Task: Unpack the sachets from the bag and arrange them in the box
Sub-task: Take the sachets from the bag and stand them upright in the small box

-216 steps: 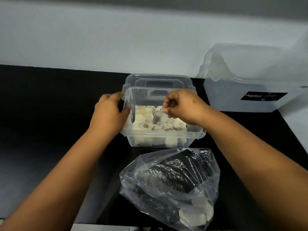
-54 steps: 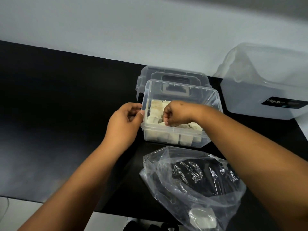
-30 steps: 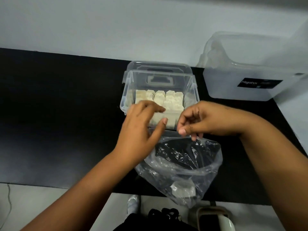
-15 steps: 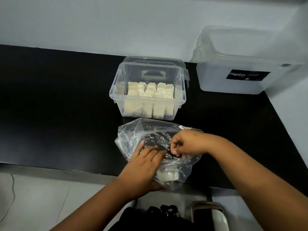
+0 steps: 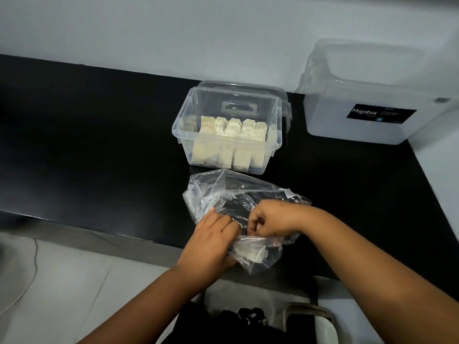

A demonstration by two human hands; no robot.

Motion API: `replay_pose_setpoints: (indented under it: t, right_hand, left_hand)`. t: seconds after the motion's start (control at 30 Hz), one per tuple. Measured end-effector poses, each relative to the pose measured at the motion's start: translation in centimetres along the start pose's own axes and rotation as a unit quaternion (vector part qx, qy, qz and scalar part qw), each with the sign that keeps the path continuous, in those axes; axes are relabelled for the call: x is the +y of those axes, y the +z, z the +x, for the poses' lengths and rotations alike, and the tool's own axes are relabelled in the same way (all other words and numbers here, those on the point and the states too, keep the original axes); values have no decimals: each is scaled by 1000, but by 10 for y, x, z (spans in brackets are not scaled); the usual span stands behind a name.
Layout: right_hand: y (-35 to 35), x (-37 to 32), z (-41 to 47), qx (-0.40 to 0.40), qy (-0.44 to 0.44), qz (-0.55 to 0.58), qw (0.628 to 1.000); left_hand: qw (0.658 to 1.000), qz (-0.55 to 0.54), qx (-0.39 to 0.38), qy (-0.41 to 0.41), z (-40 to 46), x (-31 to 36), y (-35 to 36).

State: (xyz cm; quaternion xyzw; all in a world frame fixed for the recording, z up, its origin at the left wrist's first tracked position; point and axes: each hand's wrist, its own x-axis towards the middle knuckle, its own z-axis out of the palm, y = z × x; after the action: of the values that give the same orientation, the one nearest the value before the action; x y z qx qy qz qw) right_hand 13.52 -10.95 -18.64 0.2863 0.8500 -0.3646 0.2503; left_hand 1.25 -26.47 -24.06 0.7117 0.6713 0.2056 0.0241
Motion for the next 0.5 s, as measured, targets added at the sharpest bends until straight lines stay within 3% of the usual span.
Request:
replay_pose_setpoints:
  t: [0.27, 0.5]
  right_hand:
    - [3, 3, -4, 38, -15, 27, 999]
    - [-10, 10, -16, 204, -18, 144, 968]
  left_hand:
    - [998, 23, -51, -15, 2, -2, 0]
    - [997, 26, -70, -2, 6, -1, -7]
